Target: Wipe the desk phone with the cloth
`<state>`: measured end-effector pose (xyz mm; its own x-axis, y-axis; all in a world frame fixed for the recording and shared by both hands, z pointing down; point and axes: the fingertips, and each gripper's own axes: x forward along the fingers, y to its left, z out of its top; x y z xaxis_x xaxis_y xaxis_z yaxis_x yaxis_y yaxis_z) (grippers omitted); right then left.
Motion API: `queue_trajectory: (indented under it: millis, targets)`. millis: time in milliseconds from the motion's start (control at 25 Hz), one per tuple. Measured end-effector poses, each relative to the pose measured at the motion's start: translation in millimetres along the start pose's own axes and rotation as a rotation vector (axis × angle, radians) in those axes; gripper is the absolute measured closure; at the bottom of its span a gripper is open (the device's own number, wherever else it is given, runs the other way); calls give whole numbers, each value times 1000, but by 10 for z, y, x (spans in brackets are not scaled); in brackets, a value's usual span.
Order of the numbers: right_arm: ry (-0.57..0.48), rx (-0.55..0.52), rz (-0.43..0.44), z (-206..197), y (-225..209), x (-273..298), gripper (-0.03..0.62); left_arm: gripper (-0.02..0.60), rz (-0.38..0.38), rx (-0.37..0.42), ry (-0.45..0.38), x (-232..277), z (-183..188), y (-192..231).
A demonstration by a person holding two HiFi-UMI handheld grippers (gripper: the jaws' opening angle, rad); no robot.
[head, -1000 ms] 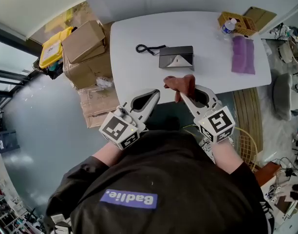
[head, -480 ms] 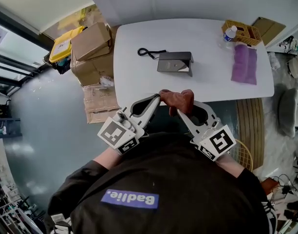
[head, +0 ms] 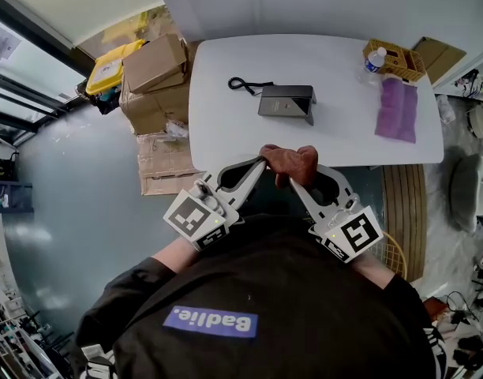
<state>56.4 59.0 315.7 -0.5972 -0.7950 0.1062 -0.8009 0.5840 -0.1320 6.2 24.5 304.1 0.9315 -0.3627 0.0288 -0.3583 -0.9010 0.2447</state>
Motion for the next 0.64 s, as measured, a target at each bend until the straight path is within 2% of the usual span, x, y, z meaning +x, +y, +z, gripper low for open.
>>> queue_trajectory:
  millis: [400,640]
  targets:
    - [-8,8,-7,-17,38,-12,514,572,9,12,1,-32,-15,-26]
    - [-5,-1,-6,-8,41,-11,514,572,-10,45,6,-25,-20,-34]
